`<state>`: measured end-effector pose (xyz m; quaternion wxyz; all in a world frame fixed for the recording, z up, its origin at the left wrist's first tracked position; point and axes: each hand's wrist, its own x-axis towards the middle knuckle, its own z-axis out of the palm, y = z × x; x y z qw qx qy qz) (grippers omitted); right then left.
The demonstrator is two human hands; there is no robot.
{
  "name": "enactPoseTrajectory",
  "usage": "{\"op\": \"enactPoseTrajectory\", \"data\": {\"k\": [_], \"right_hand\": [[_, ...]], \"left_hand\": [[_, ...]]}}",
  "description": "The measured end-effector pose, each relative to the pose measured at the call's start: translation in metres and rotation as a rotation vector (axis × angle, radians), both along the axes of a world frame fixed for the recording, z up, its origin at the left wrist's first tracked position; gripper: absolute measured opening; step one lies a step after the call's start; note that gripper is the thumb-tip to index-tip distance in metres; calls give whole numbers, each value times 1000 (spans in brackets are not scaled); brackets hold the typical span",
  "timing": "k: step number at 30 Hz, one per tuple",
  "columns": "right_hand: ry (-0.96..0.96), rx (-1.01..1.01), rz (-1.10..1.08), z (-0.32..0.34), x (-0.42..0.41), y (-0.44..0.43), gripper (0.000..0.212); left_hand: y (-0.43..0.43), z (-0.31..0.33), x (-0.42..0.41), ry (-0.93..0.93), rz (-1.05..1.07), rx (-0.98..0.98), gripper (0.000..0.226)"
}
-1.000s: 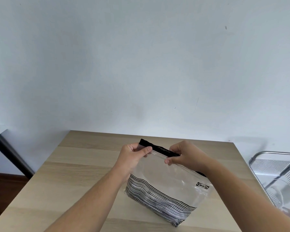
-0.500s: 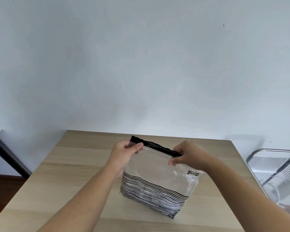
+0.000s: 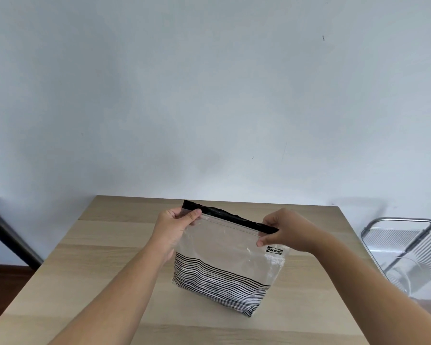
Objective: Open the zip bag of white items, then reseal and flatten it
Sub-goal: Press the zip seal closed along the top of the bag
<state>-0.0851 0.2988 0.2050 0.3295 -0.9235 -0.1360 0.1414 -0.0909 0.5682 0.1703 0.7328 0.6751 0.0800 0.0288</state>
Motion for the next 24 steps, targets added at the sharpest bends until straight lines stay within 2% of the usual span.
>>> {"op": "enactPoseTrajectory", "data": {"k": [2, 5, 8, 11, 15, 19, 24], "right_hand": [[9, -18, -20, 0, 0, -6, 24], [-4, -31, -46, -1, -1, -11, 41], [-46, -44, -47, -3, -2, -11, 46], [-58, -23, -57, -5, -3, -11, 39], [-31, 16, -75, -5, -5, -18, 16], [-37, 11, -115, -5, -3, -26, 29], [-39, -38, -102, -4, -3, -27, 20]], "left_hand": [[5, 0, 1, -4, 13, 1, 7], [8, 0, 1, -8, 18, 13, 7], [6, -1, 1, -16, 19, 24, 7], [6, -2, 1, -17, 27, 19, 8], [9, -2, 1, -8, 46, -16, 9], [12, -3, 1, 0, 42, 5, 7], [6, -6, -1, -3, 27, -1, 7]]}}
